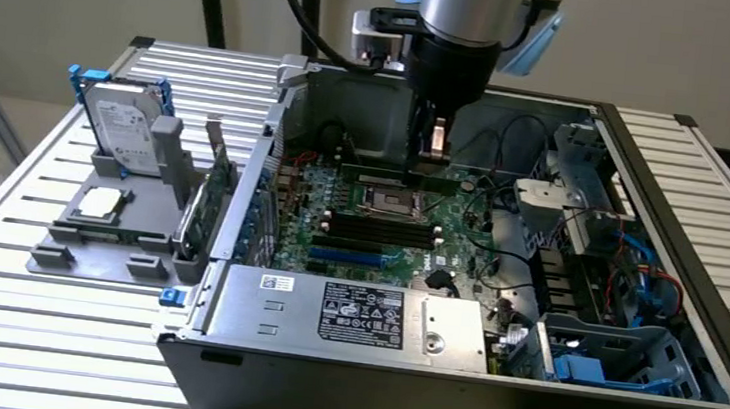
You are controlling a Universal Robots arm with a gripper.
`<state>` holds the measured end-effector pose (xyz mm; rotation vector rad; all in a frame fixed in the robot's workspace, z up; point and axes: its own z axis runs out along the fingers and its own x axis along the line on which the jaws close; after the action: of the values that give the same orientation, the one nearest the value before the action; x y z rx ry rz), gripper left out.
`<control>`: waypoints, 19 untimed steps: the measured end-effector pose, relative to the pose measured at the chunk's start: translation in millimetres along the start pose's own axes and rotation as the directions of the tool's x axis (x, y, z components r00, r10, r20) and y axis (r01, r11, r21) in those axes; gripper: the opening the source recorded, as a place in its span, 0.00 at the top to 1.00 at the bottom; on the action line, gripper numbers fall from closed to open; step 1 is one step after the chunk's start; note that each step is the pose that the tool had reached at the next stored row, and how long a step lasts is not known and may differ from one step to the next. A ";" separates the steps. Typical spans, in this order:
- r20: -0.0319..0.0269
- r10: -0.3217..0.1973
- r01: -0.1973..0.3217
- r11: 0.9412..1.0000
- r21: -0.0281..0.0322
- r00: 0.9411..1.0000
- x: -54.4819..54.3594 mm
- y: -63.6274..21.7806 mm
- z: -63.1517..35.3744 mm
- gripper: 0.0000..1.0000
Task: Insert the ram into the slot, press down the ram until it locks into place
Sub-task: 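Insert the ram into the slot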
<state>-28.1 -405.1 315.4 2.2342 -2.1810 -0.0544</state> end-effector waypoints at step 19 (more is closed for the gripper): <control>0.001 0.036 -0.036 0.999 0.000 0.999 1.1 1.7 34.6 0.87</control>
<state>-31.1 -405.9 280.8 2.1947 -2.2215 -0.0549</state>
